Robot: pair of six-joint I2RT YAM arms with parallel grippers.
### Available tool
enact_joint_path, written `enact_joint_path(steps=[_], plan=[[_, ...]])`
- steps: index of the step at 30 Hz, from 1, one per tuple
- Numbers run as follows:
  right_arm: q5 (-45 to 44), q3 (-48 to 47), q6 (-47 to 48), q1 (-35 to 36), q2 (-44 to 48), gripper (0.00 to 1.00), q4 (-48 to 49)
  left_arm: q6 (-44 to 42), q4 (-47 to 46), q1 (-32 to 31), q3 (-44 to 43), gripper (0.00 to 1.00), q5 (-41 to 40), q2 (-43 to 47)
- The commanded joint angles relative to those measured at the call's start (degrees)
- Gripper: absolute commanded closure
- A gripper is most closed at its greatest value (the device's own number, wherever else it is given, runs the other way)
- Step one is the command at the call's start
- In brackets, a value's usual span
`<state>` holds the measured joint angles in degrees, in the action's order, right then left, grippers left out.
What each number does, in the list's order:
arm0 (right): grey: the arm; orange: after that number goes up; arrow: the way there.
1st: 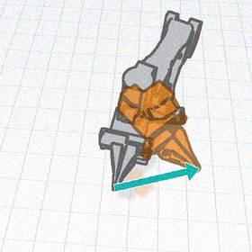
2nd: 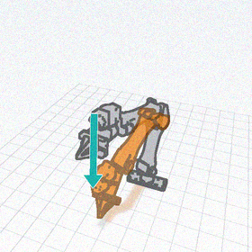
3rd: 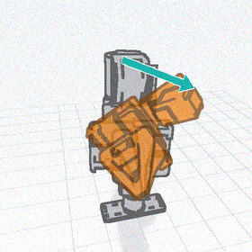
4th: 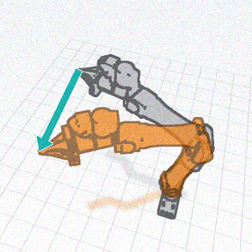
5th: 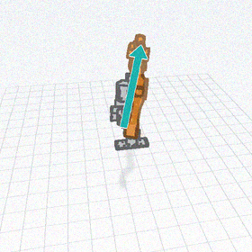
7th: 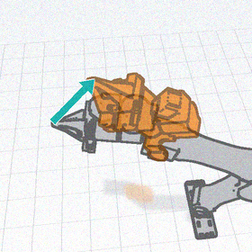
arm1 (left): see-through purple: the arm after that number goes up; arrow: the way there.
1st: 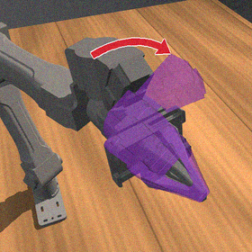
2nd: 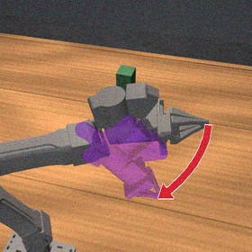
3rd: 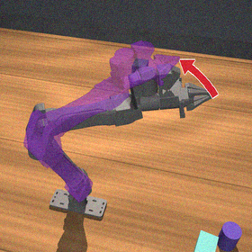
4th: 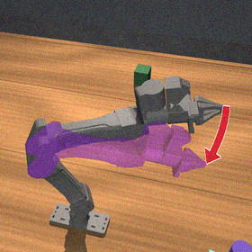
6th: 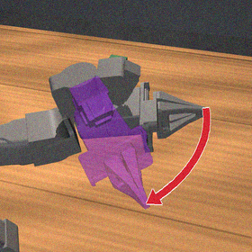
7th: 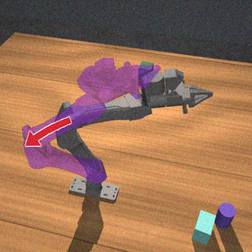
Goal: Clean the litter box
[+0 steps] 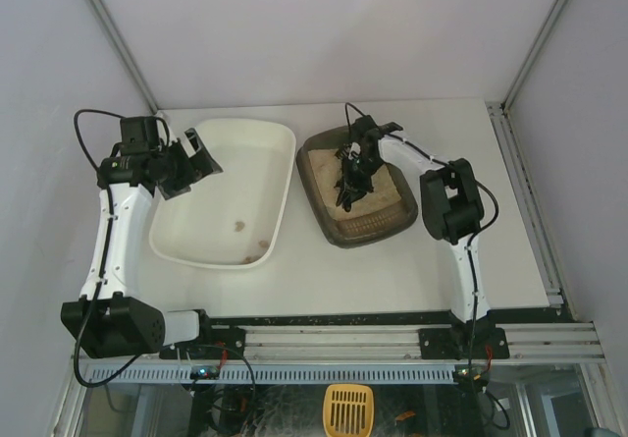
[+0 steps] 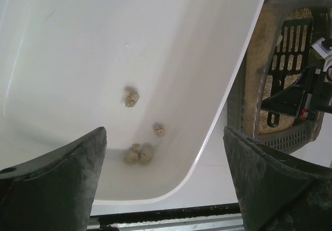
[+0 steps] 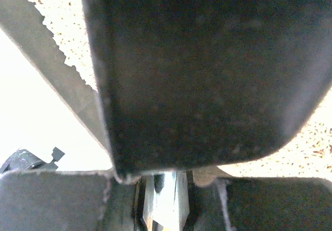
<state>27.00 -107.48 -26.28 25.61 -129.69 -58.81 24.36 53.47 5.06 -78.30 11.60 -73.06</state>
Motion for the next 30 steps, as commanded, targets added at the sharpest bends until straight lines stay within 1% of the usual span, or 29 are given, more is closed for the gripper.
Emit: enact_joint_path(steps=[1,5,7,23,27,30], plan=[[4.6,8.3,0.5,-1.0,1.7,1.00,10.5,-1.4,-0.1,0.4,0.6,0.03,-0.4,2.1],[8.5,19.1,-1.9,-3.0,8.2,1.00,19.4,-1.4,0.8,0.4,0.2,0.03,-0.3,2.0],[9.9,21.9,-2.7,-3.7,10.3,1.00,22.1,-1.5,1.0,0.4,0.0,0.03,-0.4,2.0],[9.6,24.1,-1.1,-5.5,17.2,1.00,20.3,-3.3,4.8,0.4,-3.0,0.03,-3.6,2.4],[10.6,26.1,-1.4,-6.7,19.4,1.00,21.9,-3.4,5.5,0.5,-3.4,0.03,-4.4,2.6],[13.3,28.1,-2.6,-7.4,20.0,1.00,24.2,-2.6,5.4,0.4,-3.3,0.03,-6.0,2.8]])
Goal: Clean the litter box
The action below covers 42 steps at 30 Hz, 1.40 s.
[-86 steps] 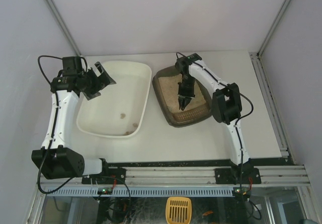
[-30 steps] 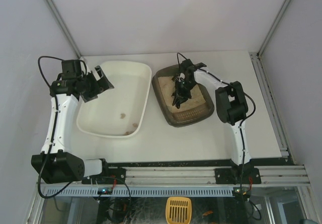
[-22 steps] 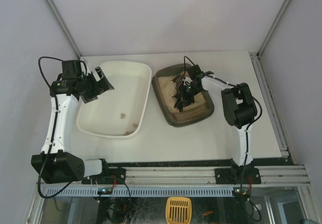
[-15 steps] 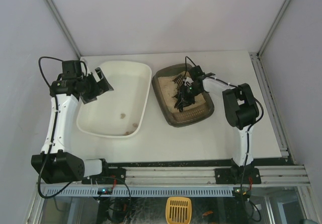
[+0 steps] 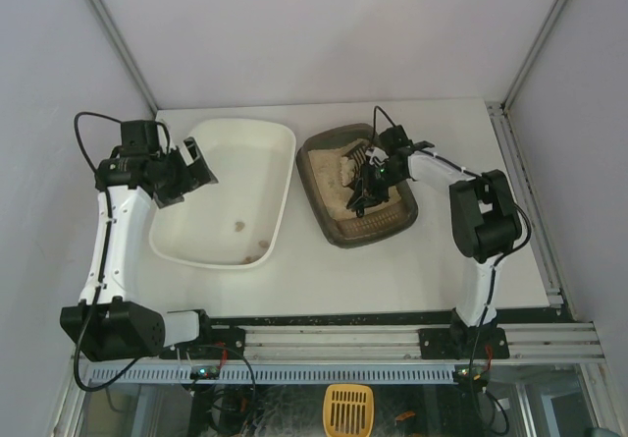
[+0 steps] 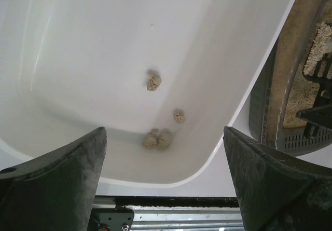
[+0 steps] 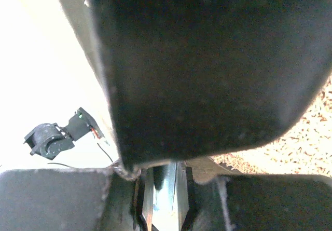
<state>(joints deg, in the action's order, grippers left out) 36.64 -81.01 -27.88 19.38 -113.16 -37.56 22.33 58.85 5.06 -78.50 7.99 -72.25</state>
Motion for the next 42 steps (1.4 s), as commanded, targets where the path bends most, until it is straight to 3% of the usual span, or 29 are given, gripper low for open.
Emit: enact_joint_path(steps=[1,11,18,23,26,29,30,35,40,42], plan=[[4.8,2.6,-1.6,-1.2,3.9,1.00,4.3,-0.2,0.0,0.4,-3.1,0.03,-3.1,2.2],[19.2,17.0,-12.2,-2.2,9.3,1.00,28.6,-0.1,-0.3,0.4,-4.0,0.04,-10.8,5.2],[23.9,27.7,-19.6,-2.9,13.6,1.00,50.4,-2.8,-4.8,0.3,5.8,0.05,-16.9,11.8],[26.3,38.7,-32.7,-4.3,15.3,1.00,80.0,-3.6,-6.9,0.4,9.9,0.06,-19.6,16.1],[30.4,40.3,-42.5,-5.4,11.6,1.00,95.1,-3.9,-7.5,0.3,11.1,0.06,-19.6,17.1],[29.5,43.4,-56.5,-7.5,6.3,1.00,118.4,-4.0,-7.5,0.3,11.5,0.06,-19.4,17.0],[28.4,44.0,-59.3,-8.3,4.6,1.00,122.1,-4.0,-7.6,0.3,11.6,0.06,-19.5,17.0],[28.5,44.2,-57.3,-6.5,2.8,1.00,119.8,-3.4,-7.8,0.3,11.7,0.07,-18.9,17.2],[26.6,46.1,-58.3,-10.2,3.1,1.00,120.9,-3.3,-7.7,0.3,11.9,0.07,-18.5,17.3],[27.1,45.5,-54.0,-7.9,5.0,1.00,113.1,-3.3,-7.8,0.3,12.2,0.07,-18.2,17.2]])
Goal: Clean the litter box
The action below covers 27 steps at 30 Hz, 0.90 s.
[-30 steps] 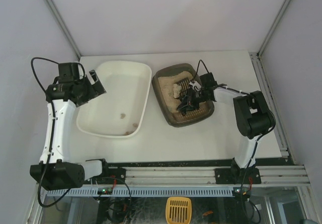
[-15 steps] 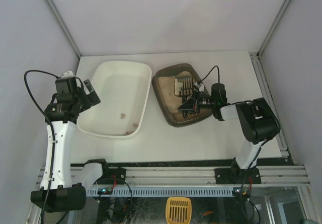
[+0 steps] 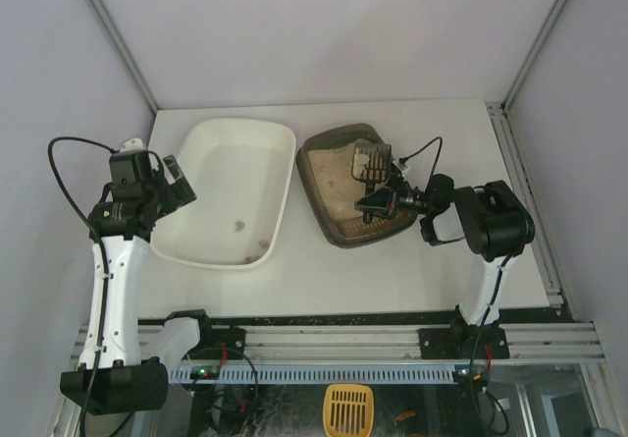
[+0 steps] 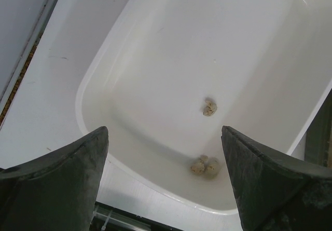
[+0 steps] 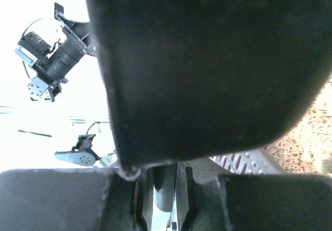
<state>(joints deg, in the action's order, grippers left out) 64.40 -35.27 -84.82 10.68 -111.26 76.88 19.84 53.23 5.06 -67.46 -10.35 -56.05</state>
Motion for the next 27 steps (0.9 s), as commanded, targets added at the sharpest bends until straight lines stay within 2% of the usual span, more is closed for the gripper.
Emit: enact_joint_path(steps=[1,2,3,4,7,8,9,11,12,13,16,17,18,20,21,22,25,26,27], plan=[[-0.3,-1.1,8.5,2.3,5.0,1.00,-9.4,-0.8,-2.2,0.2,1.3,0.07,0.1,0.9],[-0.2,-2.0,14.9,3.4,7.1,1.00,-19.3,-0.8,-2.3,0.2,1.3,0.07,0.1,0.9],[-0.6,-2.5,19.6,3.5,8.9,1.00,-25.0,-0.8,-2.3,0.1,1.3,0.07,0.1,0.9],[-1.0,-2.2,21.1,2.5,10.0,1.00,-26.6,-0.8,-2.4,0.0,1.4,0.07,0.1,0.9],[-2.2,0.9,12.3,-1.7,8.8,1.00,-14.2,-0.8,-2.4,-0.1,1.4,0.07,0.2,0.9],[-2.6,1.2,12.0,-1.4,8.5,1.00,-12.9,-0.8,-2.4,-0.1,1.4,0.07,0.2,0.9],[-3.1,0.6,15.7,-0.1,9.2,1.00,-17.6,-0.9,-2.4,-0.2,1.4,0.07,0.2,0.9],[-3.9,-2.3,26.5,3.5,12.0,1.00,-34.1,-1.1,-2.4,-0.3,1.4,0.07,-0.1,0.8],[-3.6,-2.9,28.2,4.2,12.5,1.00,-37.4,-1.3,-2.3,-0.4,1.4,0.07,-0.2,0.8],[-2.7,-2.4,26.1,3.1,11.8,1.00,-35.4,-1.3,-2.3,-0.5,1.4,0.07,-0.2,0.9],[-1.2,0.9,10.8,-2.6,6.8,1.00,-13.6,-1.3,-2.3,-0.6,1.7,0.07,0.1,1.1],[-1.2,1.1,9.0,-3.2,6.0,1.00,-10.1,-1.3,-2.4,-0.6,1.7,0.07,0.1,1.1],[-1.3,1.1,10.0,-2.7,6.2,1.00,-11.1,-1.3,-2.4,-0.6,1.6,0.07,0.1,1.1],[-1.5,-0.3,19.1,0.7,8.7,1.00,-26.0,-1.6,-2.1,-0.7,1.5,0.07,-0.3,1.0],[-1.7,-0.8,22.7,1.5,9.9,1.00,-30.3,-1.7,-2.0,-0.8,1.5,0.06,-0.4,1.1],[-1.8,-0.2,22.9,0.9,10.3,1.00,-29.4,-1.8,-1.9,-0.9,1.5,0.06,-0.5,1.1],[-2.5,3.5,11.4,-3.4,7.7,1.00,-11.9,-1.8,-2.0,-0.9,2.0,0.06,0.0,1.2],[-2.5,3.4,10.8,-2.8,7.3,1.00,-11.4,-1.7,-2.0,-0.9,2.1,0.06,0.2,1.1],[-2.6,2.2,15.7,-0.8,8.1,1.00,-18.0,-1.7,-2.0,-0.9,2.0,0.06,0.3,1.0]])
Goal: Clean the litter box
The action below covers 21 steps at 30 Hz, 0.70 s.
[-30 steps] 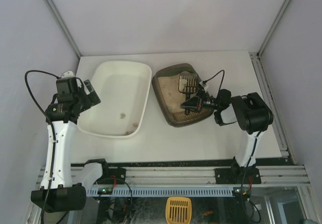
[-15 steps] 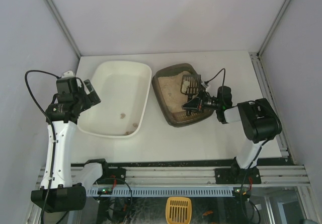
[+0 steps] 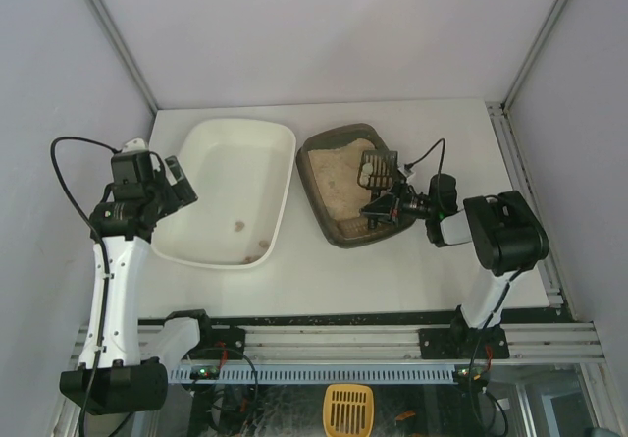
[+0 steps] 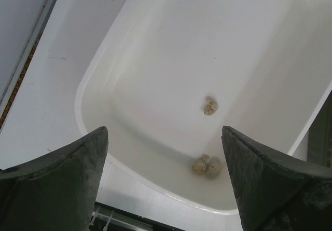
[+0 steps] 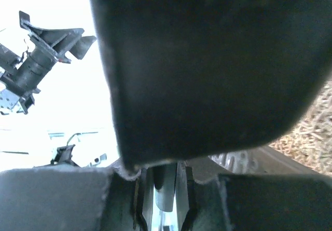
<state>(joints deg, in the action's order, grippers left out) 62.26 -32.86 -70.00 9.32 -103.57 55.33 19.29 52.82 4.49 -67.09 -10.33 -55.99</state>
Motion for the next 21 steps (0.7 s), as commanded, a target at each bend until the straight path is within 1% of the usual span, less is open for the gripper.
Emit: enact_joint_path(steps=[1,2,3,4,6,7,8,10,11,12,14,15,16,17,19,20,21], plan=[[-1.0,-2.1,8.4,3.2,2.5,1.00,-7.6,-1.2,-1.6,-0.4,1.6,0.06,0.3,0.8],[-2.0,-4.5,14.3,5.0,4.5,1.00,-17.6,-1.2,-1.6,-0.5,1.4,0.06,0.3,0.8],[-2.3,-5.2,15.1,5.4,5.8,1.00,-19.9,-1.3,-1.6,-0.7,1.3,0.06,0.3,0.7],[-1.6,-4.0,11.0,4.1,5.3,1.00,-15.6,-1.3,-1.6,-0.7,1.3,0.06,0.2,0.8],[-0.7,-0.8,-3.2,-0.4,1.7,1.00,5.6,-1.3,-1.6,-0.8,1.6,0.06,0.5,0.9],[-0.1,-0.9,-7.4,-0.5,0.0,1.00,11.6,-1.3,-1.6,-0.8,1.7,0.06,0.6,1.0],[0.4,-1.9,-6.8,0.9,-0.2,1.00,10.8,-1.3,-1.6,-0.9,1.8,0.06,0.5,0.9],[0.1,-4.2,2.5,4.1,2.2,1.00,-5.2,-1.4,-1.7,-1.3,1.8,0.06,0.2,0.8],[0.0,-4.7,5.1,4.1,3.0,1.00,-8.3,-1.6,-1.7,-1.5,1.7,0.06,-0.1,0.9],[0.1,-4.0,3.8,2.7,2.9,1.00,-5.6,-1.6,-1.7,-1.6,1.7,0.06,-0.2,0.9],[0.1,-1.3,-6.5,-1.1,0.2,1.00,10.7,-1.6,-1.6,-1.6,1.7,0.06,-0.1,1.0],[0.7,-1.2,-11.3,-1.5,-1.2,1.00,15.2,-1.6,-1.6,-1.7,1.7,0.06,-0.1,1.0],[1.2,-1.9,-10.0,-0.4,-1.4,1.00,13.7,-1.6,-1.6,-1.7,1.6,0.06,-0.1,0.8],[1.4,-3.1,-4.4,1.8,0.0,1.00,6.0,-1.7,-1.6,-1.8,1.5,0.06,-0.2,0.7],[-0.7,-7.7,14.0,5.6,4.8,1.00,-22.5,-1.8,-1.6,-2.1,1.3,0.06,-0.5,0.6],[-1.2,-8.8,16.1,5.6,6.4,1.00,-26.3,-1.8,-1.5,-2.2,1.3,0.06,-0.5,0.6],[-0.3,-7.0,10.9,3.7,6.1,1.00,-20.3,-1.8,-1.5,-2.2,1.2,0.06,-0.4,0.5]])
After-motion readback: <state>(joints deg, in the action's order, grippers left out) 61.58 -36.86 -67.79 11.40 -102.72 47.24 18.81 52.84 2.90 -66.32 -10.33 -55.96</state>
